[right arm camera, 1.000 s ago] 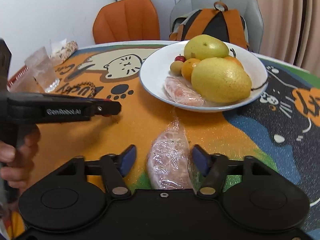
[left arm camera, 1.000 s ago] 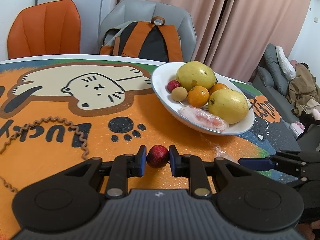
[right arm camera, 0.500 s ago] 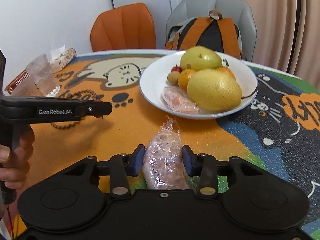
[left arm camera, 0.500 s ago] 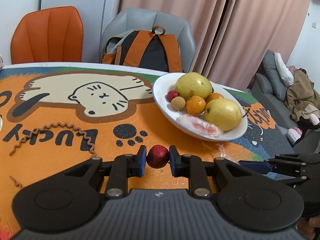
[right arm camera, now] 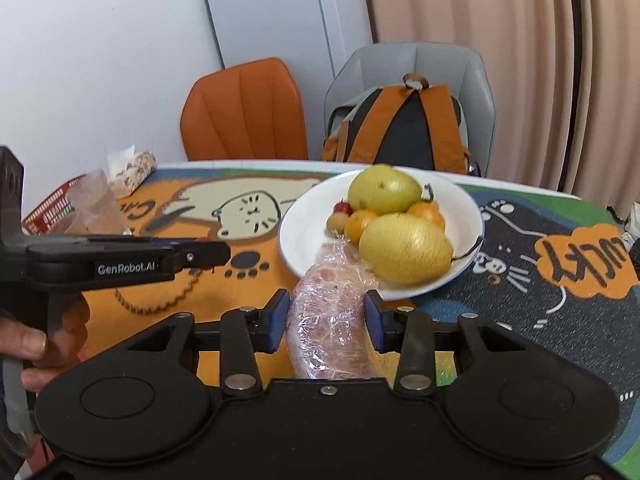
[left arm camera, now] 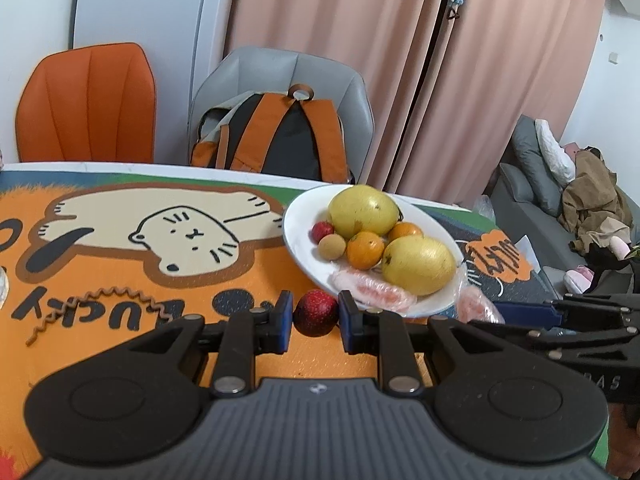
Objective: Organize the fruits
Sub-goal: 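Carry the jujube and sausage over the white plate with both grippers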
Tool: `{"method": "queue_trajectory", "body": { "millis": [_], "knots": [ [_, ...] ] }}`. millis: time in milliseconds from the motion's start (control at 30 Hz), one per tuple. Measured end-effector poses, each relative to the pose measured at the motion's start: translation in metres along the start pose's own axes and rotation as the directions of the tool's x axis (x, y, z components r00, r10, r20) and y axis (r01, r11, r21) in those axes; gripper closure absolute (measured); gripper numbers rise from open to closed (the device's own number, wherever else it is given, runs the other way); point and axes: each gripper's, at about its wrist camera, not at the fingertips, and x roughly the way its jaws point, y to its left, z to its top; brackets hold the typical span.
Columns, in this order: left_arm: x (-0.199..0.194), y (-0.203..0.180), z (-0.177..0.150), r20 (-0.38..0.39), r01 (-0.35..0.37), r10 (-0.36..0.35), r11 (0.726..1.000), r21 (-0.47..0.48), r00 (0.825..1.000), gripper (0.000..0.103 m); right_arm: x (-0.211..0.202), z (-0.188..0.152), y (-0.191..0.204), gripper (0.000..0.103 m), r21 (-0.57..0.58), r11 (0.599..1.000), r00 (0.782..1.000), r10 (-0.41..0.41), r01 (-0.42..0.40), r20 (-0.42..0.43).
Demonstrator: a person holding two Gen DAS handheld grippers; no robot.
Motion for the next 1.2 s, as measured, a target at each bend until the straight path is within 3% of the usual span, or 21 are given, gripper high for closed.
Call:
{"method": "queue_trajectory", "body": {
  "millis": [467, 967, 1200],
  "knots": [
    [0.021, -0.010, 0.023, 0.017, 0.013, -0.014, 1.000, 0.024, 1.000, 0.081, -0.004, 0.020, -0.010, 0.070, 0.019, 1.000, 0.998, -0.018, 0.017, 0.055],
    [0.077, -0.013, 0.033, -0.050, 0.025, -0.025, 1.000, 0.010, 0.998, 0.080, 0.006, 0.045, -0.020, 0.071, 0.023, 1.000, 0.997, 0.001, -0.003, 0.077],
    [0.085, -0.007, 0.034, -0.063, 0.009, -0.010, 1.000, -0.007, 0.998, 0.063, 0.020, 0.048, -0.019, 0.071, 0.031, 0.999, 0.998, 0.024, -0.026, 0.054]
  ]
}}
